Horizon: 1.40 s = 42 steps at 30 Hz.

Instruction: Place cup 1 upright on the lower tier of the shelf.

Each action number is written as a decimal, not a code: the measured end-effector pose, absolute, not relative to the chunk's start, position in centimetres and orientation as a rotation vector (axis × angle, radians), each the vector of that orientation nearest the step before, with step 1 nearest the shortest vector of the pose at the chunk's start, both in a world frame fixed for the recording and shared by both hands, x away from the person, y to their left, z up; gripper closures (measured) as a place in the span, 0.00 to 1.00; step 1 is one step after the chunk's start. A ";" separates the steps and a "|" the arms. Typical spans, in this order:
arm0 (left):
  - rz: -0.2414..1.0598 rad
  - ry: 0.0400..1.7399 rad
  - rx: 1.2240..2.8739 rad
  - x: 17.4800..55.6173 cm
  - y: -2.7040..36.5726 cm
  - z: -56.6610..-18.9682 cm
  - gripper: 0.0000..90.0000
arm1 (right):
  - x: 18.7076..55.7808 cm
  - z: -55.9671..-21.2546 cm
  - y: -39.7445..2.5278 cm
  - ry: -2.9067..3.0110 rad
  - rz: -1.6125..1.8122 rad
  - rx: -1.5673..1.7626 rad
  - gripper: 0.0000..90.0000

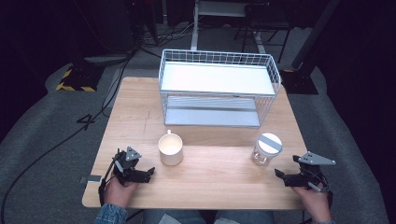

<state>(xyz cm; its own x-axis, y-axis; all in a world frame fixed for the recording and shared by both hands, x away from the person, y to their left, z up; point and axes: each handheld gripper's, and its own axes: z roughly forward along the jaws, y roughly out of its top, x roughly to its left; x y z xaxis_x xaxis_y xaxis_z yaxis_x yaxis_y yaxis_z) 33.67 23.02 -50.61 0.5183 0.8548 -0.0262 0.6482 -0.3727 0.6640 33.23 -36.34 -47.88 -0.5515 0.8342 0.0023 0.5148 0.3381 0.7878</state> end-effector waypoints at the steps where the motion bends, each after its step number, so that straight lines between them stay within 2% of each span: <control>1: 0.430 1.227 2.133 33.7 22.9 -50.6 0.00 | 33.2 -47.7 -36.3 2.203 1.079 1.185 0.00; 26: 0.431 1.236 2.127 33.7 22.9 -50.6 0.00 | 32.9 -44.6 -34.7 2.123 1.235 1.142 0.00; 42: 0.430 1.236 2.127 33.7 22.9 -50.6 0.00 | 34.9 -44.1 -32.1 2.103 1.242 1.126 0.00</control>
